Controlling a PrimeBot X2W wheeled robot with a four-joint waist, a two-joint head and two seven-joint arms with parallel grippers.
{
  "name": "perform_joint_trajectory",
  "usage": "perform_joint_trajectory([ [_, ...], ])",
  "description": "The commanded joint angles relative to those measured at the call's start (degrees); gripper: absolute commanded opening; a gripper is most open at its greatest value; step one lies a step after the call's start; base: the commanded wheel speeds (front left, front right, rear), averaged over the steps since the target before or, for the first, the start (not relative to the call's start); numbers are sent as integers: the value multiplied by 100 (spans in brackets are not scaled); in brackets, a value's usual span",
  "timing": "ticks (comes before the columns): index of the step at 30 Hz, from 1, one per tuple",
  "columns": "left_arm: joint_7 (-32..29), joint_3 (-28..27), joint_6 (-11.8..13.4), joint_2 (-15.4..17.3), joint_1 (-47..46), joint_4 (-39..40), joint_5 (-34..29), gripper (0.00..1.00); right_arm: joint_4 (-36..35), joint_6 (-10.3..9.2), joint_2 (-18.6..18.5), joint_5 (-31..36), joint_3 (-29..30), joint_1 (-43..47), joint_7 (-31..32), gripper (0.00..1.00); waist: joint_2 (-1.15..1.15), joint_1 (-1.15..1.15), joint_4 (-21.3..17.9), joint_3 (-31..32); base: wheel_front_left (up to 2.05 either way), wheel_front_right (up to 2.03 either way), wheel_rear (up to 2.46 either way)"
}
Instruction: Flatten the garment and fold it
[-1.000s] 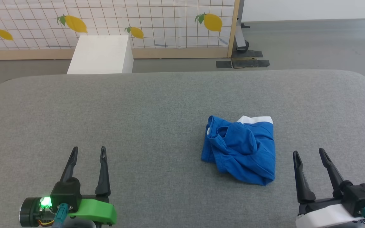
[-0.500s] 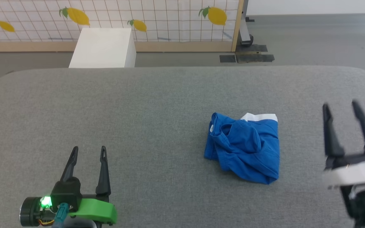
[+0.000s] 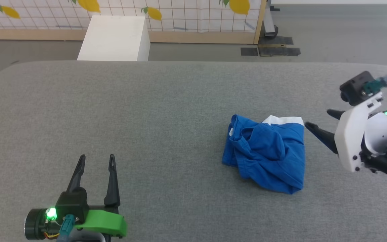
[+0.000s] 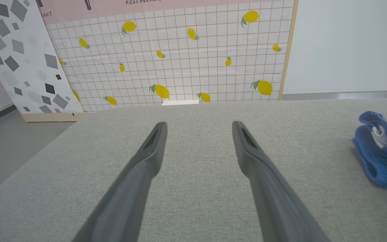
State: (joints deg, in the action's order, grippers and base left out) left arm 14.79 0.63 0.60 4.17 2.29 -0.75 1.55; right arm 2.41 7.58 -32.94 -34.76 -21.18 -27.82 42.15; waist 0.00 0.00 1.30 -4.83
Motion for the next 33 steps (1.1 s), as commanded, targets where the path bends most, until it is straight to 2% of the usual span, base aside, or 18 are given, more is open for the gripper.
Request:
perform_joint_trajectory([
  [1, 21, 11, 8, -15, -110, 5, 11, 100, 117, -9, -193, -198, -209, -226, 377, 100, 0, 0, 69, -77, 0, 0, 0],
  [6, 21, 107, 1, -53, -256, 1, 40, 100, 751, -9, -492, -909, -643, -616, 1397, 100, 0, 0, 283, -297, 0, 0, 0],
  [9, 21, 149, 0, -71, -355, 3, 63, 100, 1188, -9, -419, -1378, -622, -718, 1773, 100, 0, 0, 435, -492, 0, 0, 0],
  [13, 21, 194, -3, -90, -516, -7, 92, 100, 1670, -9, -223, -1633, -491, -786, 1796, 100, 0, 0, 639, -780, 0, 0, 0],
  [18, 21, 248, 17, -108, -682, -12, 118, 100, 2217, -9, 64, -1724, -396, -837, 1471, 100, 0, 0, 817, -1069, 0, 0, 0],
  [25, 21, 259, 33, -119, -800, -23, 128, 100, 2491, -9, 143, -1730, -872, -732, 1300, 100, 0, 0, 871, -1235, 0, 0, 0],
  [26, 21, 244, 38, -120, -803, -26, 124, 100, 2450, -9, 125, -1730, -966, -754, 1245, 4, 0, 0, 851, -1234, 0, 0, 0],
  [27, 21, 233, 42, -120, -804, -32, 117, 100, 2402, -9, 86, -1720, -1059, -777, 1204, 0, 0, 0, 831, -1225, 0, 0, 0],
  [33, 21, 217, 54, -123, -734, -83, 85, 100, 2167, -9, -4, -1980, -1293, -966, 759, 0, 0, 0, 604, -993, 0, 0, 0],
])
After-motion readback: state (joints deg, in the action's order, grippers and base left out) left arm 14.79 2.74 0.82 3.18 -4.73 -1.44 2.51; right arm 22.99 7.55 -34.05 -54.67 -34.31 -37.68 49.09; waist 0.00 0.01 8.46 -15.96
